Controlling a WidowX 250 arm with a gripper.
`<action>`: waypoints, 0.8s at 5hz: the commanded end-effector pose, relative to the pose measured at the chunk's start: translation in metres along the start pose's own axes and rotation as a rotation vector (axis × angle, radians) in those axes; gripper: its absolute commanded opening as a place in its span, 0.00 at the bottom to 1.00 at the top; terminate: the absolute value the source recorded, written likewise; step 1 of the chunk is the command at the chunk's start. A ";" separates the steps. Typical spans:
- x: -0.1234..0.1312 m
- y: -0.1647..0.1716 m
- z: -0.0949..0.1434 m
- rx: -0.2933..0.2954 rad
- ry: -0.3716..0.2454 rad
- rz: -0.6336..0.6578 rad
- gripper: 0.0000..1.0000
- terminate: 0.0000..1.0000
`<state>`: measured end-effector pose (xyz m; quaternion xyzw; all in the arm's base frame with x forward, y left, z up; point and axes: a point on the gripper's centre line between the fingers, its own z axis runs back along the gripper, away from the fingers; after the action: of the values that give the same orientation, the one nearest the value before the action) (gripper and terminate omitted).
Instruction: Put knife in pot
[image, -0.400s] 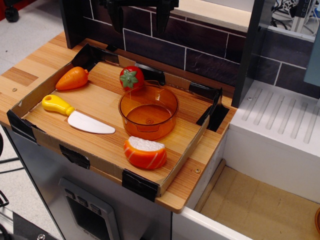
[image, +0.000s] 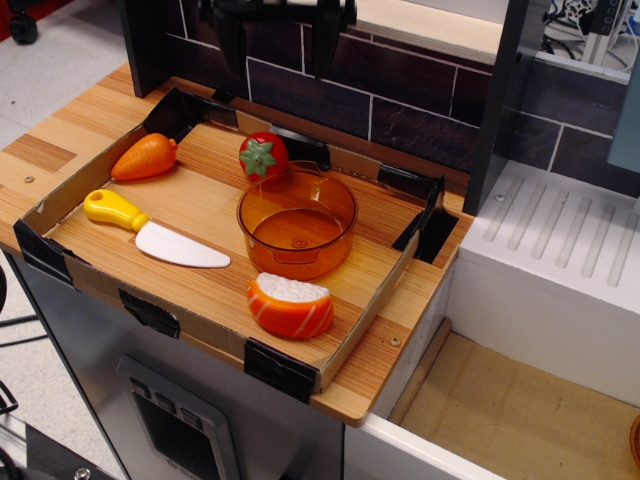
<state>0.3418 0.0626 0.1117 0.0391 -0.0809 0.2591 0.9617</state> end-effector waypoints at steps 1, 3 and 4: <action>-0.016 0.034 0.001 0.005 -0.030 0.355 1.00 0.00; -0.031 0.065 -0.007 0.013 -0.065 0.775 1.00 0.00; -0.042 0.082 -0.018 0.004 -0.059 0.878 1.00 0.00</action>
<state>0.2630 0.1171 0.0715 0.0215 -0.0843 0.6374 0.7656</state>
